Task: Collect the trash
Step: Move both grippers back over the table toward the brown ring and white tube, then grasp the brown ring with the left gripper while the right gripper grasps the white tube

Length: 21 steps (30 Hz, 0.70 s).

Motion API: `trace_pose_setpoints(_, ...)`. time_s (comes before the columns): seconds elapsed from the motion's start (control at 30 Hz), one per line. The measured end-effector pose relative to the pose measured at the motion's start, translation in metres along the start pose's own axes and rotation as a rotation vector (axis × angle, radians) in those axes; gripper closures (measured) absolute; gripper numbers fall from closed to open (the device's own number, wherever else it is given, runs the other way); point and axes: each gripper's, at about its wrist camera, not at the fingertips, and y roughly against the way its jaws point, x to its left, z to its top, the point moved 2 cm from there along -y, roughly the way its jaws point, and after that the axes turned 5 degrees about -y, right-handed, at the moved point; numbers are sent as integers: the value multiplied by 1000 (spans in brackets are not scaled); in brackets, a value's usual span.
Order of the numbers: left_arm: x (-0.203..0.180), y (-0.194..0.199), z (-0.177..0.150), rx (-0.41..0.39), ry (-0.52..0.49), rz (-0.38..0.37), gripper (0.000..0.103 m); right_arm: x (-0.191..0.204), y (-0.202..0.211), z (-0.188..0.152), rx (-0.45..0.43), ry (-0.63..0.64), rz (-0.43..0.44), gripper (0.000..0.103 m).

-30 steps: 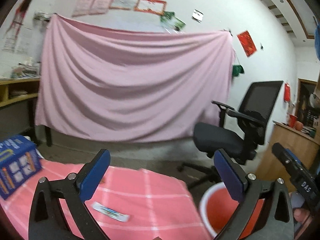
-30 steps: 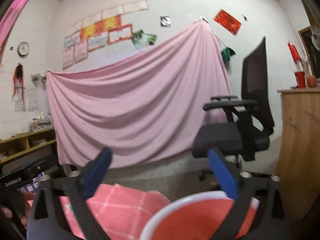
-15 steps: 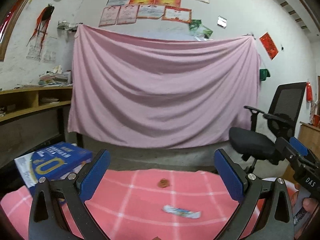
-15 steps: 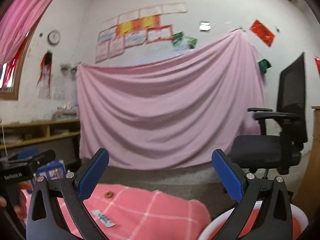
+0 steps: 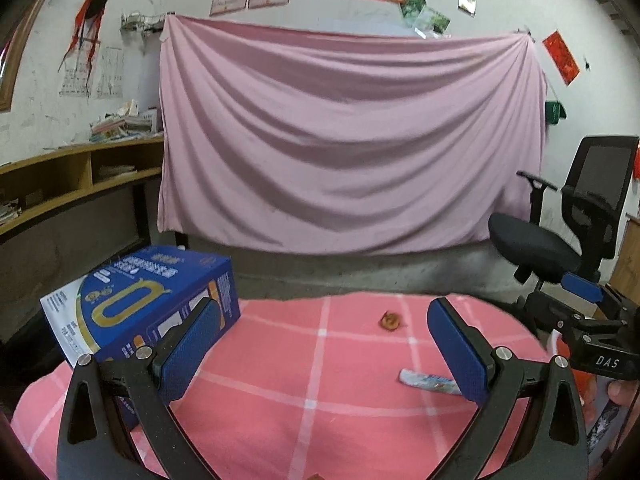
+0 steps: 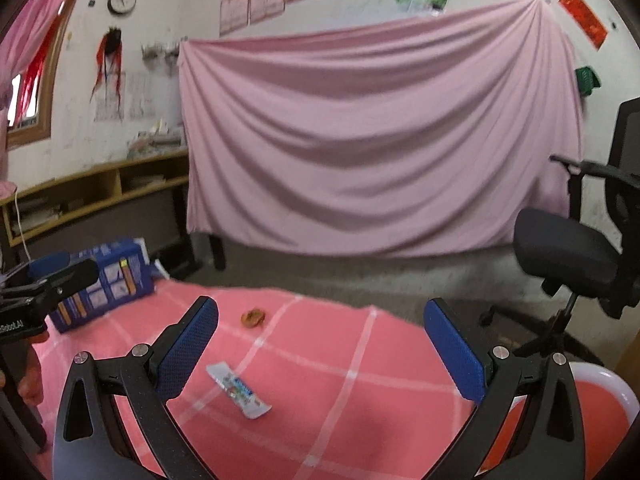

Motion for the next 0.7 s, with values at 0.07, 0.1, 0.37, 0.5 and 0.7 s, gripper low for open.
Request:
trace_pose_setpoints(0.07, 2, -9, -3, 35, -8, 2, 2, 3, -10, -4, 68, 9, 25, 2)
trace_pose_setpoints(0.1, 2, -14, -4, 62, -10, -1, 2, 4, -15, -6, 99, 14, 34, 5)
trace_pose_setpoints(0.37, 5, -57, -17, 258, -12, -21, 2, 10, -55, -31, 396, -1, 163, 44)
trace_pose_setpoints(0.5, 4, -75, -23, 338, -12, -45, 5, 21, -63, -38, 471, 35, 217, 55)
trace_pose_setpoints(0.7, 2, -98, -24, 428, -25, -89, 22, 35, -77, -52, 580, 80, 255, 65)
